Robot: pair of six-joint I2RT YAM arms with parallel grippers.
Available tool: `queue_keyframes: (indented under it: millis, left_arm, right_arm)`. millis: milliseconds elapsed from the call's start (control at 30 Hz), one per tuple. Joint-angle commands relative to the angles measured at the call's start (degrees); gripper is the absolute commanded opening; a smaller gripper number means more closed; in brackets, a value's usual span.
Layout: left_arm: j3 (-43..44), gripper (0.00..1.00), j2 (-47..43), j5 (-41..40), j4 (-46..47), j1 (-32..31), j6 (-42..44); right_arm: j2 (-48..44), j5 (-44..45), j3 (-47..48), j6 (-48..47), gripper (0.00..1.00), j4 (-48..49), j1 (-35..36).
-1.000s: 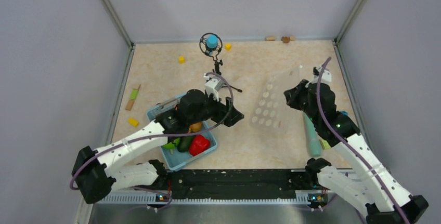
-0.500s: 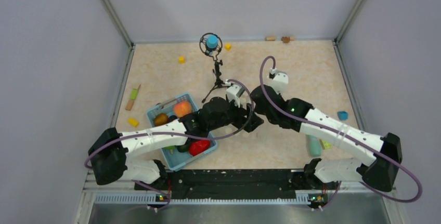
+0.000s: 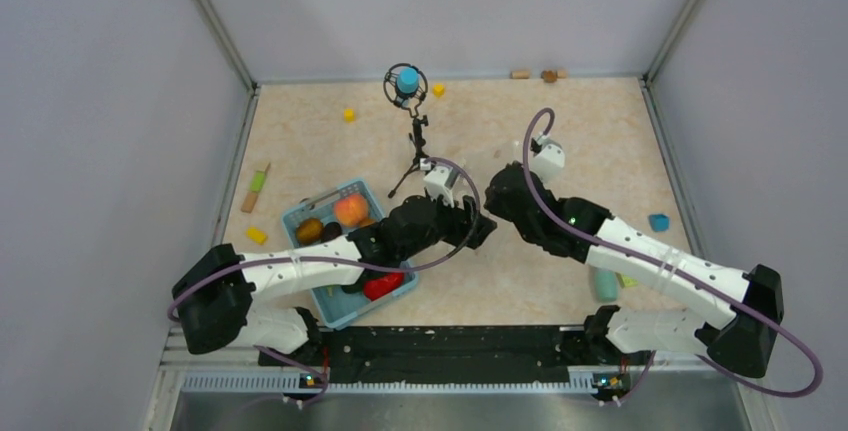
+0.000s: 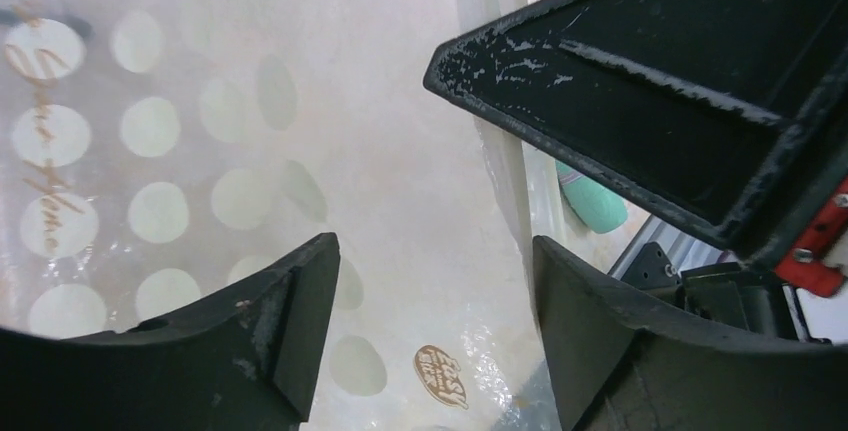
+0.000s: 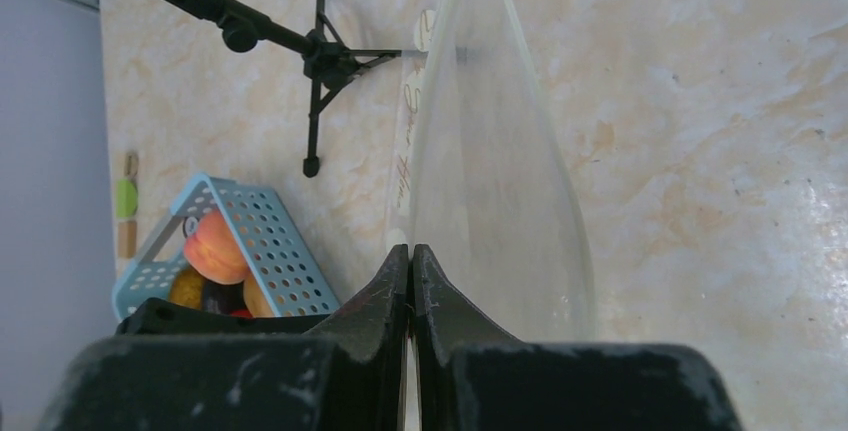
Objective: Place the food in the zip-top bag and seal the zipper
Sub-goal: Open the zipper of the food storage bag at the center of the board.
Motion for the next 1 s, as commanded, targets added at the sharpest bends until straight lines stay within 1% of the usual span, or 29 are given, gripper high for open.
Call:
queue_keyframes:
  millis: [0, 133, 200, 233, 300, 367, 433, 500, 567, 633, 700, 733, 800, 867, 900, 967]
  left_arm:
    - [1.8, 0.70, 1.9, -0.3, 3.1, -0.2, -0.2]
    - [2.6, 0.55, 2.5, -1.4, 1.7, -0.3, 0.1]
    - [2.8, 0.47, 2.4, -2.3, 0.9, -0.2, 0.3]
    - [2.8, 0.42, 2.2, -2.4, 0.7, -0.3, 0.3]
    - [2.6, 0.27, 1.9, -2.4, 0.6, -0.3, 0.5]
    - [2.6, 0.15, 1.9, -2.9, 0.5, -0.3, 0.6]
    - [2.8, 0.01, 1.9, -3.7, -0.1, -0.3, 0.6]
    - [3.0, 0.00, 1.9, -4.0, -0.8, -0.3, 1.0]
    - [3.0, 0.00, 1.7, -4.1, -1.1, -0.3, 1.0]
    - [2.7, 0.00, 1.4, -4.2, -1.4, -0.3, 1.1]
    - [2.3, 0.00, 0.7, -4.1, -1.4, -0.4, 1.1]
    - [1.9, 0.00, 0.4, -4.1, -1.4, -0.4, 1.1]
    - [1.3, 0.00, -0.3, -4.1, -1.2, -0.4, 0.9]
    - [1.0, 0.00, -1.1, -4.1, -1.2, -0.4, 0.8]
    - [0.8, 0.00, -1.3, -4.1, -1.2, -0.4, 0.8]
    - [0.7, 0.00, -1.5, -3.6, -1.3, -0.4, 1.0]
  right_arm:
    - [-0.6, -1.4, -0.4, 0.8, 0.00, 4.1, 0.8]
    - [-2.2, -3.9, -3.2, -0.6, 0.00, 9.7, 0.9]
    - [-3.0, -4.0, -4.1, -0.7, 0.00, 10.5, 0.9]
    - [-3.2, -4.1, -4.3, -0.7, 0.00, 10.4, 0.9]
    - [-3.4, -4.5, -4.7, -0.8, 0.00, 10.4, 0.9]
    - [-3.6, -5.1, -5.4, -0.7, 0.00, 10.6, 0.9]
    - [-3.9, -5.4, -6.1, -0.5, 0.00, 10.7, 0.9]
    - [-4.4, -5.6, -6.6, -0.6, 0.01, 10.8, 0.9]
    - [-5.3, -6.1, -6.9, -2.1, 0.11, 11.2, 0.9]
    - [-7.0, -6.4, -7.5, -4.7, 0.31, 12.1, 0.9]
    - [-9.8, -6.2, -8.4, -7.3, 0.59, 12.8, 0.9]
    - [-11.6, -6.6, -9.1, -9.5, 0.71, 13.9, 0.9]
    - [-15.1, -8.2, -10.8, -14.1, 0.87, 15.3, 0.9]
    - [-18.6, -9.5, -12.5, -17.1, 0.96, 15.3, 0.9]
    - [-20.6, -9.8, -13.6, -17.5, 0.99, 15.3, 0.9]
    - [-24.1, -8.9, -16.1, -18.5, 0.99, 15.5, 0.8]
